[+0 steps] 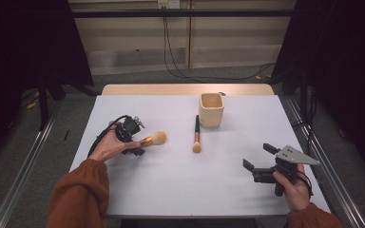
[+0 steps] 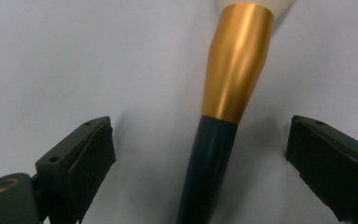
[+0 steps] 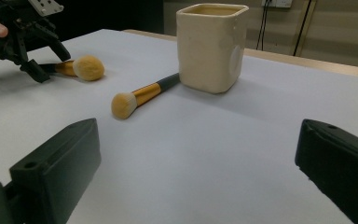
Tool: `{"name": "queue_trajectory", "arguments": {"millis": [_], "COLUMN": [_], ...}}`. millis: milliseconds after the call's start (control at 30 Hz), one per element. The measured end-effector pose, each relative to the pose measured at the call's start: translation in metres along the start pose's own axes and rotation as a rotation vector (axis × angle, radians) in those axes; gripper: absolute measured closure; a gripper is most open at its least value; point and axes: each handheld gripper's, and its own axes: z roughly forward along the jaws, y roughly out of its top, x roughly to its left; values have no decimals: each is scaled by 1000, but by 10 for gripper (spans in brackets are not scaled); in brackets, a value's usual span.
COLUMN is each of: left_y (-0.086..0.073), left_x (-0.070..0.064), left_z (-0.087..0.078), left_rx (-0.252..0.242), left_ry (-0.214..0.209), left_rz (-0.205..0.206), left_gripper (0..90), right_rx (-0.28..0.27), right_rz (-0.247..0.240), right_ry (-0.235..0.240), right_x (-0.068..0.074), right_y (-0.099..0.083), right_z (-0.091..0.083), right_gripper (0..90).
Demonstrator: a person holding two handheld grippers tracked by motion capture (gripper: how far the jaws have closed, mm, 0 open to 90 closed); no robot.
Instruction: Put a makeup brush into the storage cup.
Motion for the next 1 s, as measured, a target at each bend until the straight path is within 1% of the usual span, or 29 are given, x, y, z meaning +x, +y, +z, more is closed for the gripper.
{"name": "queue_trajectory", "arguments": {"millis": [33,67,100,167,200,233,267,300,333,400,467,500,567,600,633,667,700,733,767,800,833,867,900,933,967,1000], "left_y": [1,1,2,3,4,5,6,7,8,10,12,13,16,17,19,21,21,22,23,23,23,23,24,23,23,24], "left_x": [0,1,1,0,0,1,1,0,1,1,1,0,0,0,0,0,-2,-4,-5,-3,-3,-2,-1,-1,-1,0], "left_z": [0,0,1,0,0,0,0,0,0,0,0,0,0,0,-1,-2,-2,-1,-1,-1,-1,-1,-2,-1,-1,-2], "left_rx": [9,10,12,15,20,41,40,39,50,54,71,71,84,91,107,122,119,118,113,125,123,123,133,123,125,137], "left_ry": [5,-3,-9,-12,-11,-20,-18,-31,-33,-50,-55,-56,-57,-56,-59,-67,-70,-66,-73,-72,-78,-80,-84,-84,-79,-78], "left_rz": [14,17,12,26,28,41,38,29,42,36,47,37,30,34,51,76,67,61,53,80,73,74,86,72,77,88], "left_gripper": [76,76,78,94,98,99,110,129,147,175,201,211,239,269,282,315,358,371,389,397,405,413,428,440,452,477], "right_rx": [0,1,1,3,2,3,5,6,4,5,5,5,6,7,8,10,10,10,10,11,11,9,5,6,6,9], "right_rz": [0,-1,-1,0,0,-1,-4,-6,-4,-5,-6,-6,-5,-5,-4,-7,-8,-9,-8,-8,-7,-7,-6,-6,-6,-11], "right_ry": [0,1,0,0,0,1,2,2,2,3,4,4,5,5,6,7,9,10,10,10,10,8,9,10,10,11], "right_x": [0,0,0,0,0,0,0,0,0,0,0,0,0,0,0,0,0,0,0,0,0,1,1,1,1,1], "right_y": [0,0,0,0,0,0,0,0,0,0,0,0,0,0,0,0,0,0,-1,-1,-1,0,0,0,0,0], "right_z": [0,0,0,0,0,0,0,0,1,1,1,1,1,1,1,1,1,1,1,1,1,1,1,1,1,1], "right_gripper": [0,0,0,0,0,0,0,0,0,0,0,0,0,0,0,0,0,0,0,0,0,0,0,0,0,0]}}
